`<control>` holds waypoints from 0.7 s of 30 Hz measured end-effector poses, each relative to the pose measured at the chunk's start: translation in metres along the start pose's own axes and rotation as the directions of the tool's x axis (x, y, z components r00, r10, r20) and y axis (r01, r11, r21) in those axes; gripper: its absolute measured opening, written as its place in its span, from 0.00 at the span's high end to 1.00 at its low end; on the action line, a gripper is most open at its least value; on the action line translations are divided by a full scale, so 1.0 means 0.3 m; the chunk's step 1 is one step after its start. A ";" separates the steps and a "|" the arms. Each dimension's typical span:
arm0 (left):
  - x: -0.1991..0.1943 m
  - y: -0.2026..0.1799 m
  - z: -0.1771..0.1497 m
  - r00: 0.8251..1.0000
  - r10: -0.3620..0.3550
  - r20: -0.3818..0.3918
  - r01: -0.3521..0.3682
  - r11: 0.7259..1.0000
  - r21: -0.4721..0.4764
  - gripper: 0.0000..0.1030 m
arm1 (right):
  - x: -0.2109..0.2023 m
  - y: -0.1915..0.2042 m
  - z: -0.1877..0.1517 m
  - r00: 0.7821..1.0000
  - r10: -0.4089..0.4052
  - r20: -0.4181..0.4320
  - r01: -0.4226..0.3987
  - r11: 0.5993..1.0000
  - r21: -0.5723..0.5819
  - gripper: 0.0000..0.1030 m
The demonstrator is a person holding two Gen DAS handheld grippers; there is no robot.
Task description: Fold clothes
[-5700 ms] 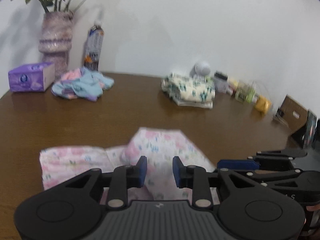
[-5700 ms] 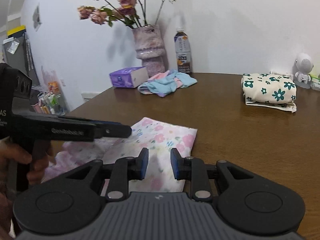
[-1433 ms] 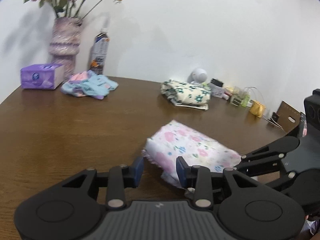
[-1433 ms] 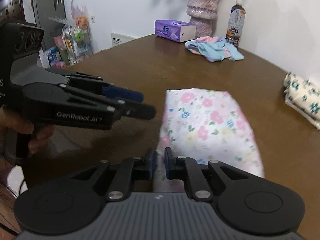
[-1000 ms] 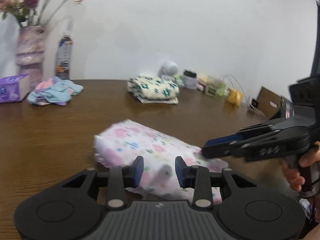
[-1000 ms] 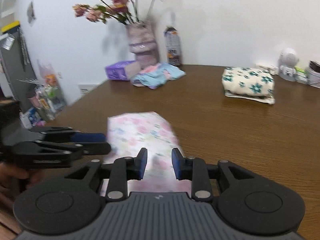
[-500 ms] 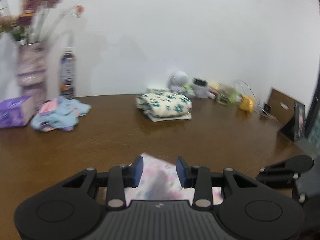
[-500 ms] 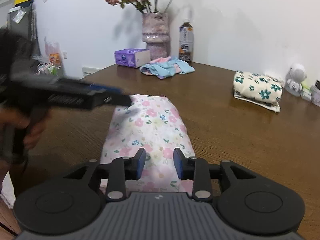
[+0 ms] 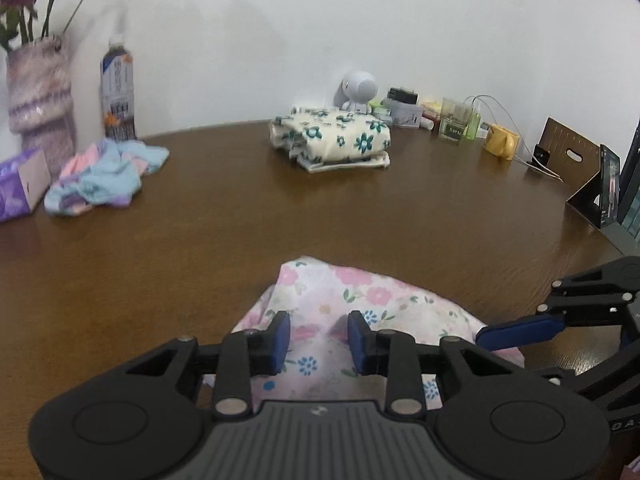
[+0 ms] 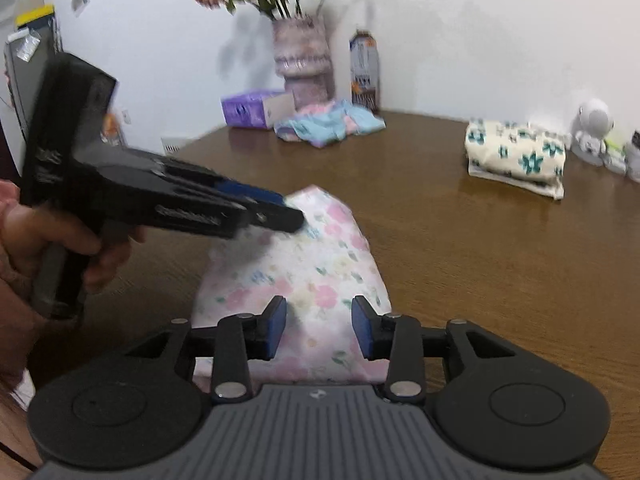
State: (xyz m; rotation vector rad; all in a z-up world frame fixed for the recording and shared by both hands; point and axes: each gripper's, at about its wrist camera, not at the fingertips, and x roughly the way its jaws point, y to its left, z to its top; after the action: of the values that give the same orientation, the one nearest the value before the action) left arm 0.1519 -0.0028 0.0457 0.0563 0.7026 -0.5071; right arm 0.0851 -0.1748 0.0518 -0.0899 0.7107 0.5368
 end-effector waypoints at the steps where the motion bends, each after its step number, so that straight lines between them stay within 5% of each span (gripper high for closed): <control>1: -0.018 0.003 0.010 0.999 -0.021 0.030 0.021 1.000 -0.001 0.72 | 0.008 0.001 -0.003 1.000 0.005 -0.013 -0.005 1.000 -0.006 0.65; 5: -0.056 -0.010 0.067 0.989 -0.096 0.113 0.092 0.995 0.041 0.69 | -0.016 -0.021 0.016 1.000 0.026 0.010 -0.026 1.000 0.015 0.64; 12: 0.082 0.008 0.077 0.994 -0.107 -0.013 0.108 0.994 0.018 0.72 | 0.008 -0.035 0.018 0.999 0.031 -0.010 -0.030 0.999 0.040 0.64; 17: -0.054 0.016 0.052 0.990 -0.095 0.105 0.091 0.995 0.042 0.62 | -0.012 -0.035 0.003 1.000 0.030 0.006 -0.030 0.998 0.053 0.63; 21: -0.092 0.015 0.007 0.993 -0.084 0.085 0.080 0.995 0.051 0.61 | -0.028 -0.008 -0.002 0.999 0.052 0.007 -0.052 0.998 0.030 0.61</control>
State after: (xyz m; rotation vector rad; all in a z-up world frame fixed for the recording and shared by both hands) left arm 0.1373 0.0124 0.0643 0.0493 0.6092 -0.6018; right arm 0.0808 -0.1806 0.0566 -0.0419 0.7167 0.5757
